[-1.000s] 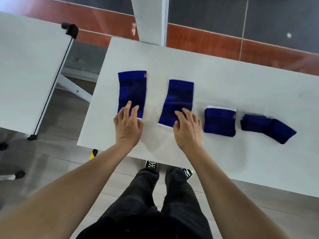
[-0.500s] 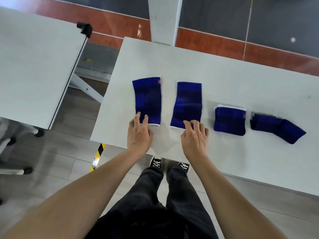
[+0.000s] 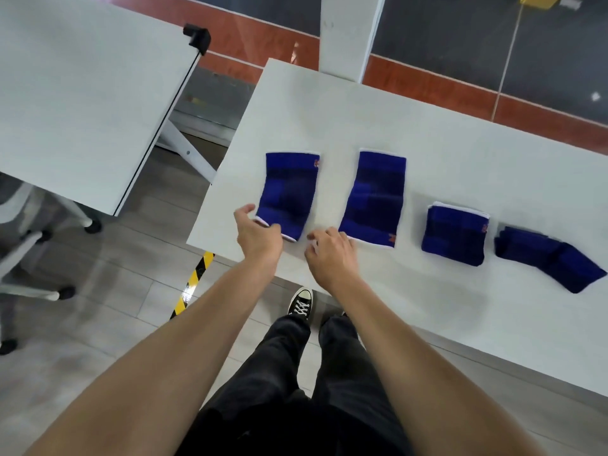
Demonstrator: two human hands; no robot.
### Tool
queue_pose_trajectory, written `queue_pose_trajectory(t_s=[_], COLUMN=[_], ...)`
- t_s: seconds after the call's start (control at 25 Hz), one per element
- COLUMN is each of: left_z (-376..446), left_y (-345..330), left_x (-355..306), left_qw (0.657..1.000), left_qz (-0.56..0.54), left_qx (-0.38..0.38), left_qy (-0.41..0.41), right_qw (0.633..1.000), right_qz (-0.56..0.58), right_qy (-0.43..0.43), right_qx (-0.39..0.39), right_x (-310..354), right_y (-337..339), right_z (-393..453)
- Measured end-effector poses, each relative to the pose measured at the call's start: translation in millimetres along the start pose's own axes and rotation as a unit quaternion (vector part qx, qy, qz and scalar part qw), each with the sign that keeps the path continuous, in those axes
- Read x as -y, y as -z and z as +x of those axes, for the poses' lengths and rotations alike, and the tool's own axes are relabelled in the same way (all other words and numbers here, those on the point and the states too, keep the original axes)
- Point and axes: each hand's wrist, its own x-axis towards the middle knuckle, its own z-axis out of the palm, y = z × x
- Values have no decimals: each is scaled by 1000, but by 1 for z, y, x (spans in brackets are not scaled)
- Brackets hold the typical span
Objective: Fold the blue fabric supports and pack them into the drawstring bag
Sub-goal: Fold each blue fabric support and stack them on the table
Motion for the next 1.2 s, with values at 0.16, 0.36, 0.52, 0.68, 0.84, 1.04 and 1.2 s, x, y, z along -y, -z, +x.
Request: queue_pose_trajectory(t_s=[0.16, 0.36, 0.52, 0.68, 0.84, 1.04, 1.2], left_z=[10, 2, -13, -10, 0, 22, 28], left_y=[33, 37, 23, 13, -10, -59, -106], left_x=[-33, -67, -85, -85, -85, -105, -111], left_qw=[967, 972, 970, 951, 923, 910, 906], left_qz=[154, 8, -112, -13, 143, 173, 174], left_qx=[49, 169, 195, 243, 188, 199, 253], left_qy=[-196, -162, -97, -193, -303, -320, -292], right_qw=[993, 995, 961, 897, 875, 845, 832], right_qz=[44, 17, 246, 426, 469, 510, 504], right_qy=[6, 82, 28, -45, -88, -154, -190], right_qx=[-105, -58, -122, -111, -82, -46, -131], right_x=[5, 17, 6, -17, -36, -71, -94], right_y=[13, 30, 22, 33, 43, 39, 45], right_z=[4, 7, -2, -11, -23, -33, -30])
